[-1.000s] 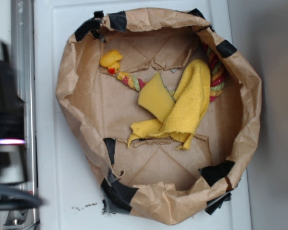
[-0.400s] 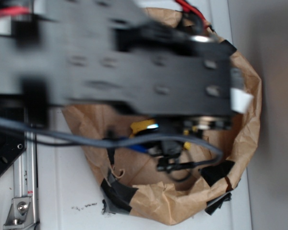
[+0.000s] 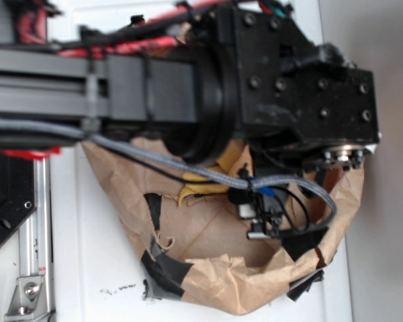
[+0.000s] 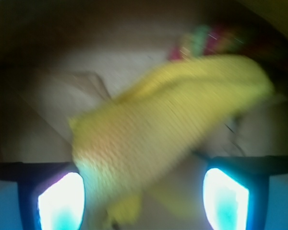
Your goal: Grab the yellow cloth.
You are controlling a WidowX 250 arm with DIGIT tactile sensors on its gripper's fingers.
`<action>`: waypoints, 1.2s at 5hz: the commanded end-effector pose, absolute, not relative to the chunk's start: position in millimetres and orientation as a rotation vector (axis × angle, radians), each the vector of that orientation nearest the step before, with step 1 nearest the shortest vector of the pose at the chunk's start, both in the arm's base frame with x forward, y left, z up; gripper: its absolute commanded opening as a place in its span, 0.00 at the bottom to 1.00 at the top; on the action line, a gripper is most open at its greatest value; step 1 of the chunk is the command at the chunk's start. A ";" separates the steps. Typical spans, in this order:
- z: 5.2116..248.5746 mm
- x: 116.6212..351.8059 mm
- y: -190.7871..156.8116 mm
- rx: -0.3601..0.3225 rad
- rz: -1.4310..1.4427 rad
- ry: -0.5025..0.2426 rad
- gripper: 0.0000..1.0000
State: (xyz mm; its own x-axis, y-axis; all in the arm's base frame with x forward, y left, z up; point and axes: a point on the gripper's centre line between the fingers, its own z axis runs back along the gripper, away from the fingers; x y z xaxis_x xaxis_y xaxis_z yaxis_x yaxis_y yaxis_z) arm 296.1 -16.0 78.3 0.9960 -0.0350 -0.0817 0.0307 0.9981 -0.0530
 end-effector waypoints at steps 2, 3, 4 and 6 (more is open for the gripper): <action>56.8 297.0 -31.7 -0.066 -0.017 0.057 0.00; 102.0 289.4 -24.5 -0.063 -0.020 -0.028 0.00; 150.9 276.3 -12.5 -0.096 -0.007 -0.141 0.00; 234.8 250.7 -6.1 -0.075 0.000 -0.273 0.00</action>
State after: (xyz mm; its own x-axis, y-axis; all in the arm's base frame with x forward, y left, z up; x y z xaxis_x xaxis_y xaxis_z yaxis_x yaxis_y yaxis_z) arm 253.6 -5.2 222.2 0.9787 0.0059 0.2050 0.0098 0.9971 -0.0751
